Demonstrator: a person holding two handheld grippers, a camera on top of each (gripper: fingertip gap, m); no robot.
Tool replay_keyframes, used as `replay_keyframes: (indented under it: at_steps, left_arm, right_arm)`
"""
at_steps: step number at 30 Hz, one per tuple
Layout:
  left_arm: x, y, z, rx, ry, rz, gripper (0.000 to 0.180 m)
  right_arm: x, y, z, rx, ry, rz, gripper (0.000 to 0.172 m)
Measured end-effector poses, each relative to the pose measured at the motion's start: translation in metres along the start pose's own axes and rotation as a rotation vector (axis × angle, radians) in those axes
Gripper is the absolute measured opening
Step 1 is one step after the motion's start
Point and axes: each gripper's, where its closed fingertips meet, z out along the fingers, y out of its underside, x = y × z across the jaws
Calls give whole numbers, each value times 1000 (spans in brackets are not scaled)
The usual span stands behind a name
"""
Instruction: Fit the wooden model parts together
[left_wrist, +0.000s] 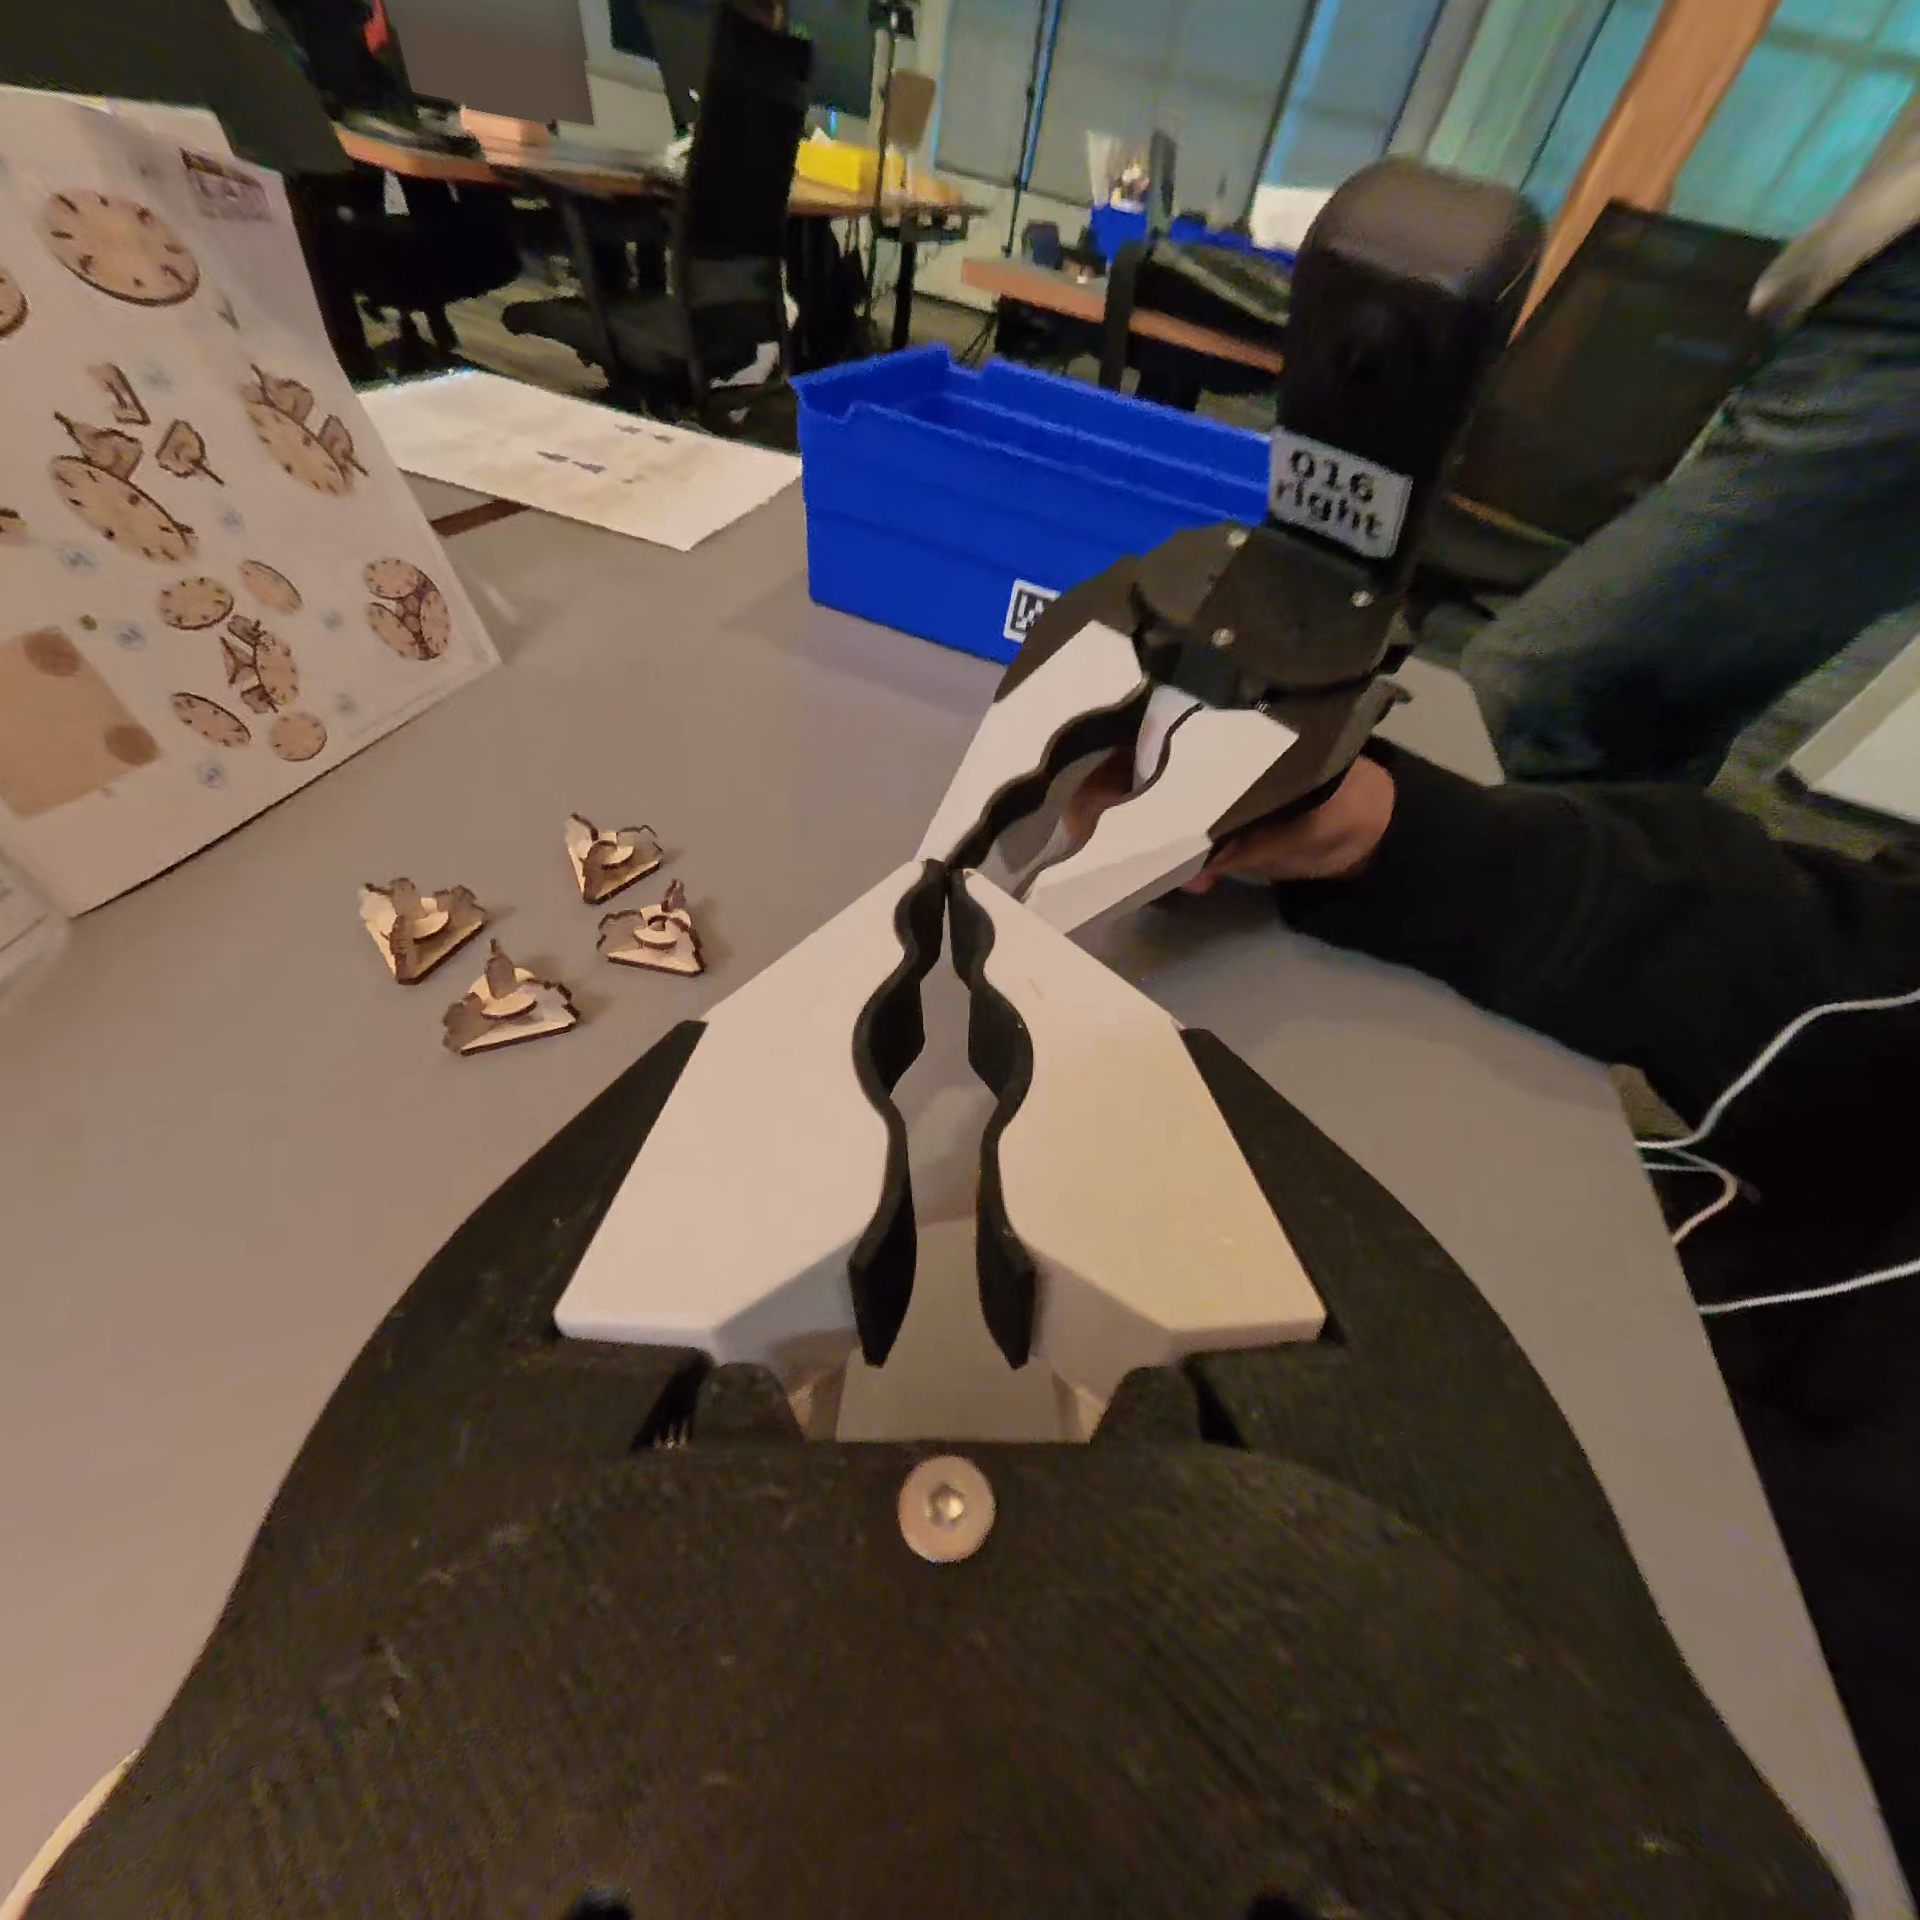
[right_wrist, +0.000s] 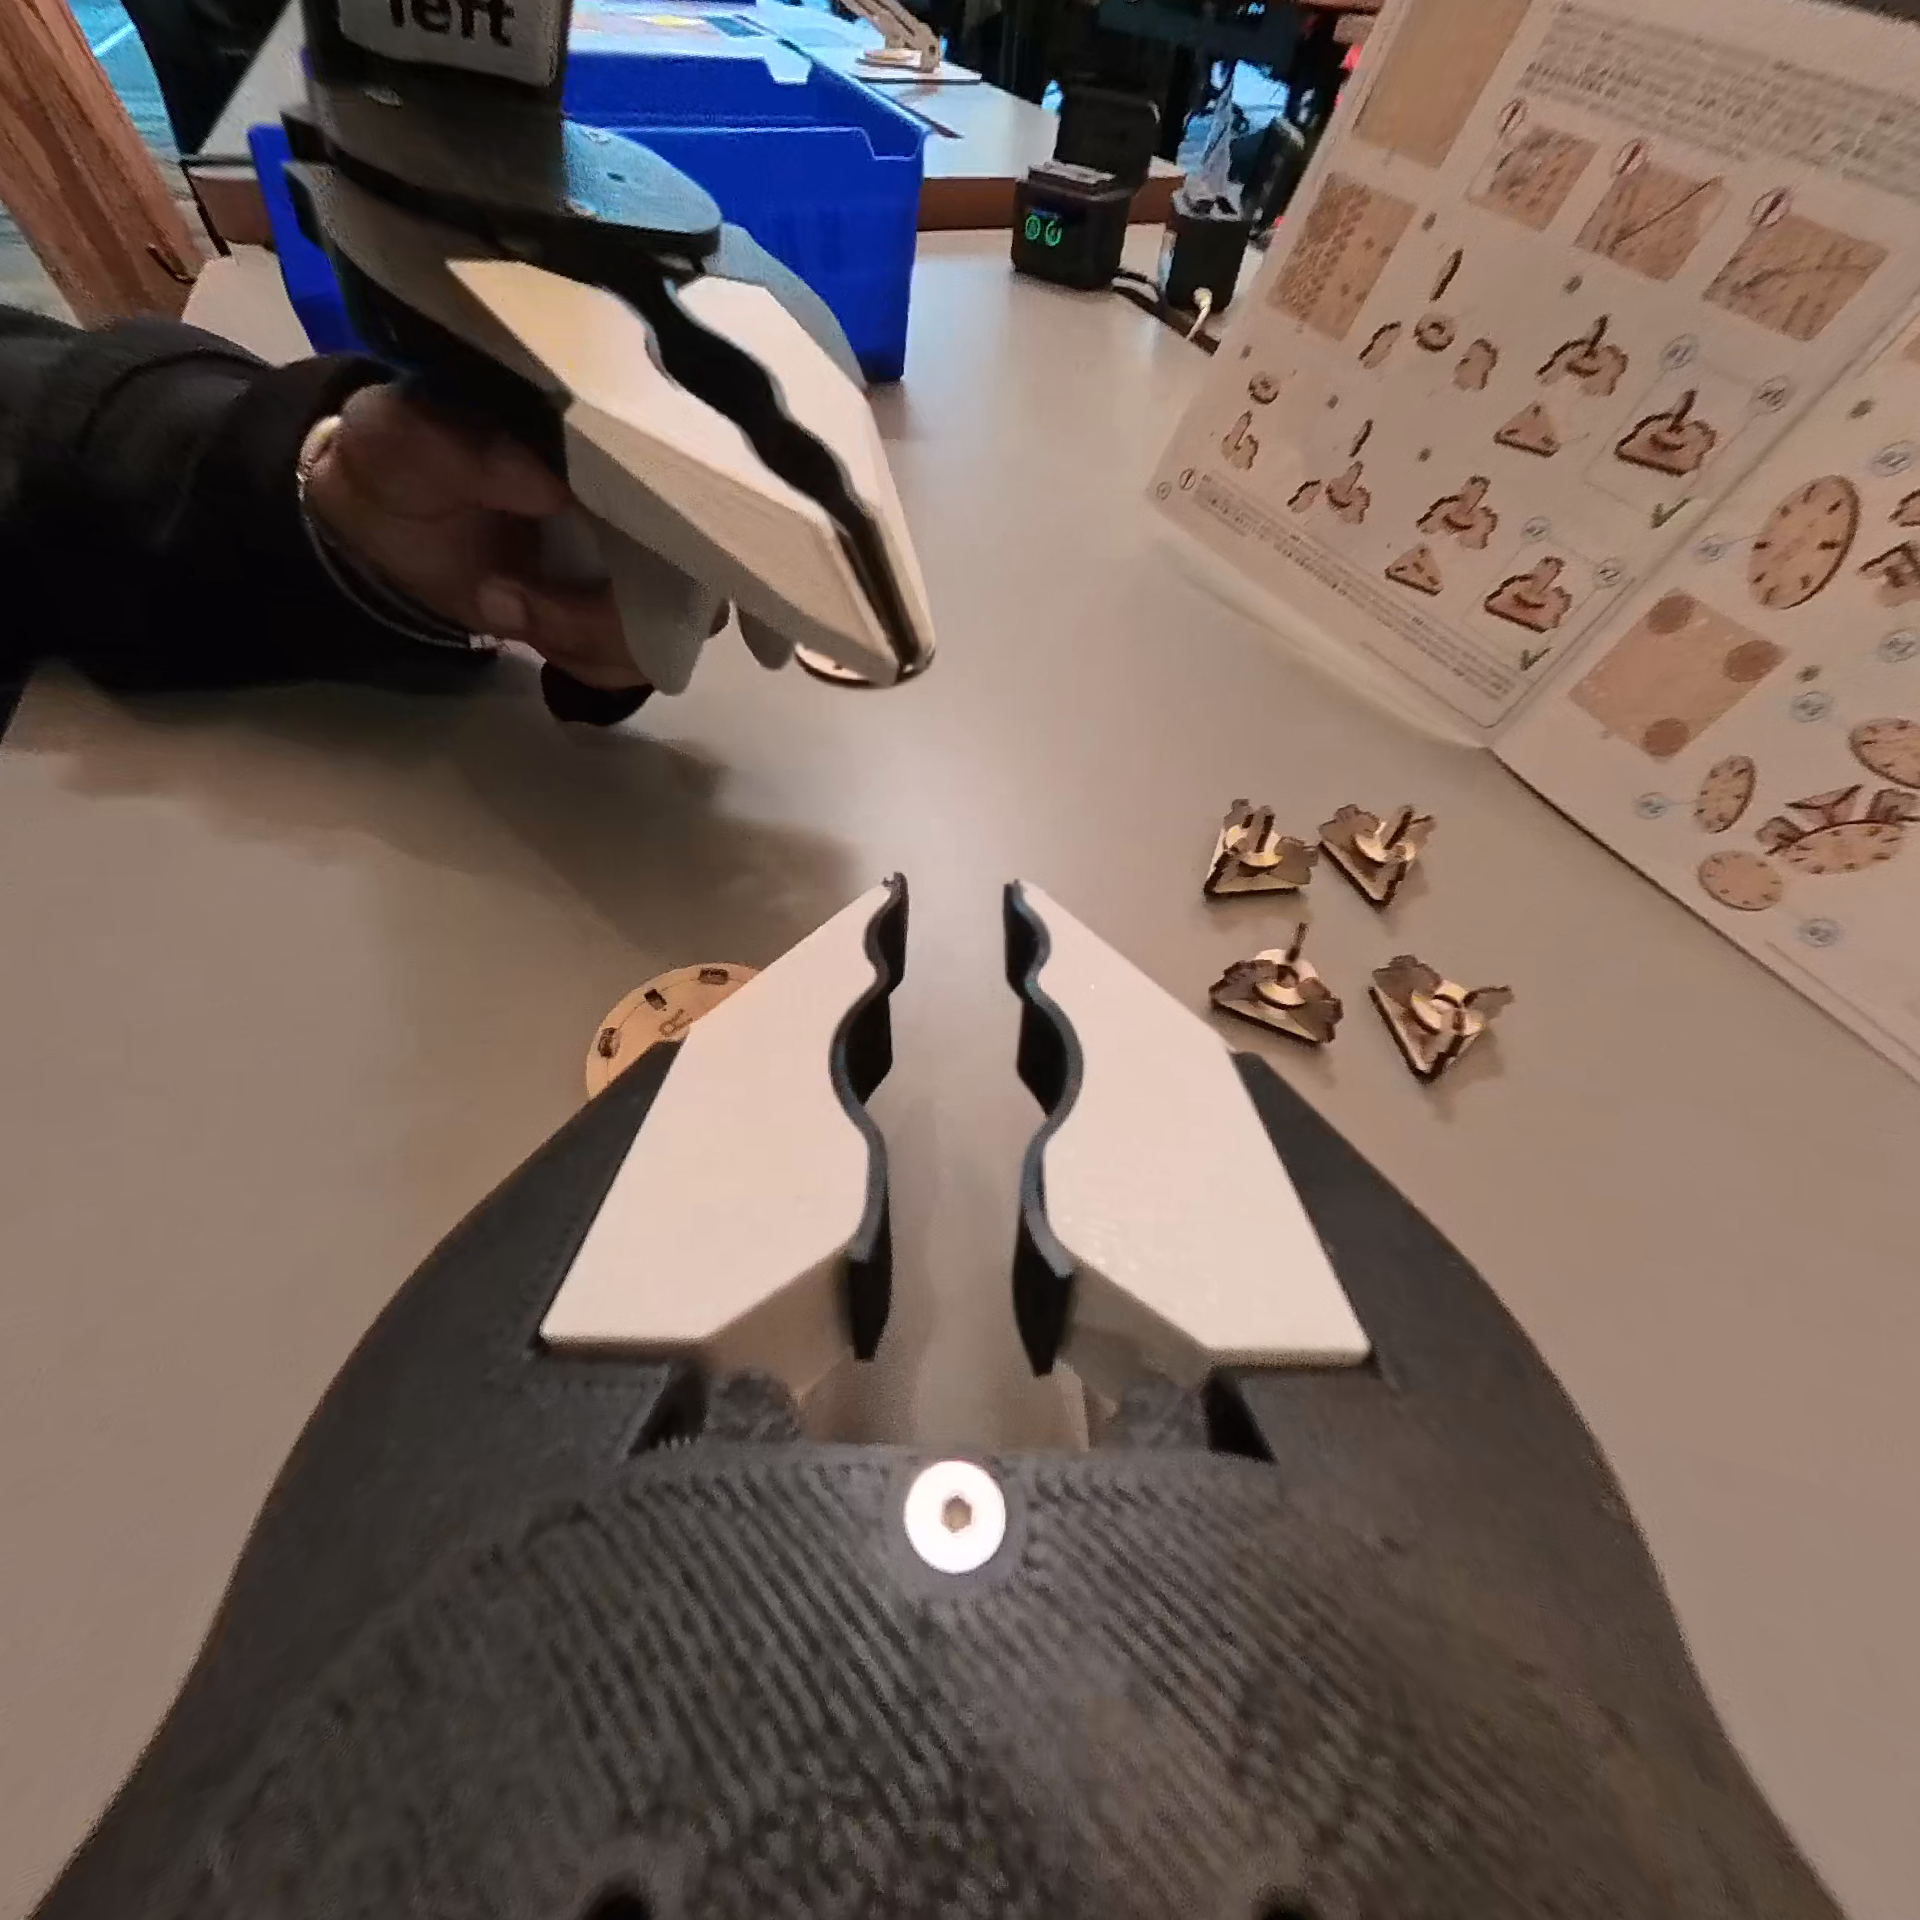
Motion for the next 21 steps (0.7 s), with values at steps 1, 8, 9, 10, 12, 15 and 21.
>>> replay_keyframes:
  at_steps: [1,8,9,10,12,15,21]
  left_arm:
    - [1,2,2,-8,-2,9,0]
    - [10,13,10,-60,-6,64,3]
    - [8,14,10,-63,-17,71,9]
    - [3,12,10,-58,-43,65,32]
    - [-6,4,6,-20,-88,40,71]
    - [-18,-9,-5,33,-114,1,87]
    - [-36,5,-10,-51,-116,-23,77]
  right_arm:
    - [0,-1,-1,4,14,-15,20]
    - [-1,-4,-3,27,57,-70,42]
    - [1,-6,-5,44,65,-64,45]
    - [4,-9,-8,67,80,-50,50]
    - [18,-17,-18,139,150,4,78]
    - [34,-24,-36,233,195,68,85]
    - [26,-11,-30,133,148,54,52]
